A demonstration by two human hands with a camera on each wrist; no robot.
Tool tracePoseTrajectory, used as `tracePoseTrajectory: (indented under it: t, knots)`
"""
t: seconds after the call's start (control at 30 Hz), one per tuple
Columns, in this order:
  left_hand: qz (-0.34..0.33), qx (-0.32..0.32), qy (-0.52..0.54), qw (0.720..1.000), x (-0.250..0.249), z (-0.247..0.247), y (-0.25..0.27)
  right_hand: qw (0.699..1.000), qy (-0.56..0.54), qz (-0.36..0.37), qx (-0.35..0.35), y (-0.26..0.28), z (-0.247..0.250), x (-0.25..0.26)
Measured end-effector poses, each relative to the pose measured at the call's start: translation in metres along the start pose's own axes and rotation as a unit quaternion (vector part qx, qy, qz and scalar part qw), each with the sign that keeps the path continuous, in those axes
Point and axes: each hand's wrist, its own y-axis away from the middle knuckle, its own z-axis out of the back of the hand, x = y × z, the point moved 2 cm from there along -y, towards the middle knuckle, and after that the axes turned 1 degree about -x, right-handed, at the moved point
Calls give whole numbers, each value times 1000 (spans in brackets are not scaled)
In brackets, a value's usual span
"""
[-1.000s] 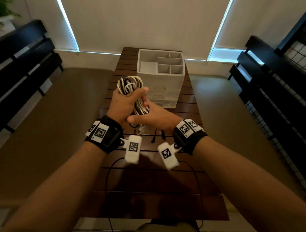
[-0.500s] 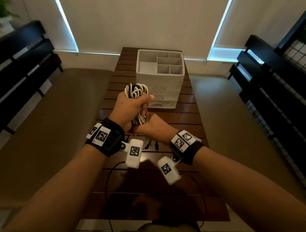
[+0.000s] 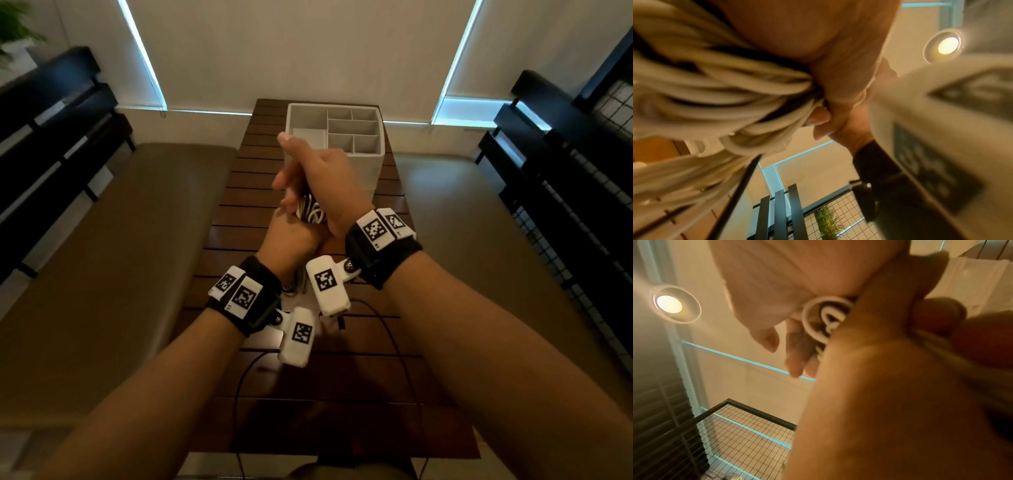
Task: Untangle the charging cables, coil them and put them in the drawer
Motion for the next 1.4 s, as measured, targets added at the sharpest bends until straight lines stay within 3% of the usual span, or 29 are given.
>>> tracePoseTrajectory:
  t: [0.1, 0.2, 0.3, 0.4, 0.5, 0.57, 0.63, 0.77, 0.9, 1.2, 1.4]
  knots:
    - [-30, 14, -134, 990, -3, -7, -1, 996, -4, 28, -86, -4, -3, -5]
    - [-46, 3, -149, 988, 4, -6, 0, 987, 43, 68, -140, -7, -8, -12]
    - [-54, -17, -151, 987, 9, -3, -1, 981, 82, 94, -148, -6, -8, -15]
    - [-33, -30, -118, 992, 4, -4, 2, 984, 70, 111, -116, -2, -8, -14]
    - [-2, -31, -11, 999, -3, 3, 8, 983, 103, 130, -71, 2, -4, -11]
    - [6, -51, 65, 997, -3, 16, 6, 991, 99, 85, -8, 5, 5, -20]
    - [20, -63, 125, 990, -4, 26, 4, 991, 95, -5, 94, 15, 15, -40]
    - [21, -48, 211, 976, -7, 34, 2, 959, 109, -95, 242, 38, 13, -78]
    - [8, -17, 247, 969, -11, 30, 5, 956, 46, -131, 258, 43, 6, -79]
    - [36, -55, 250, 966, -10, 32, 2, 977, 79, -66, 185, 49, -10, -76]
    - [62, -64, 311, 946, 3, 38, -1, 958, 90, -122, 243, 52, 8, -79]
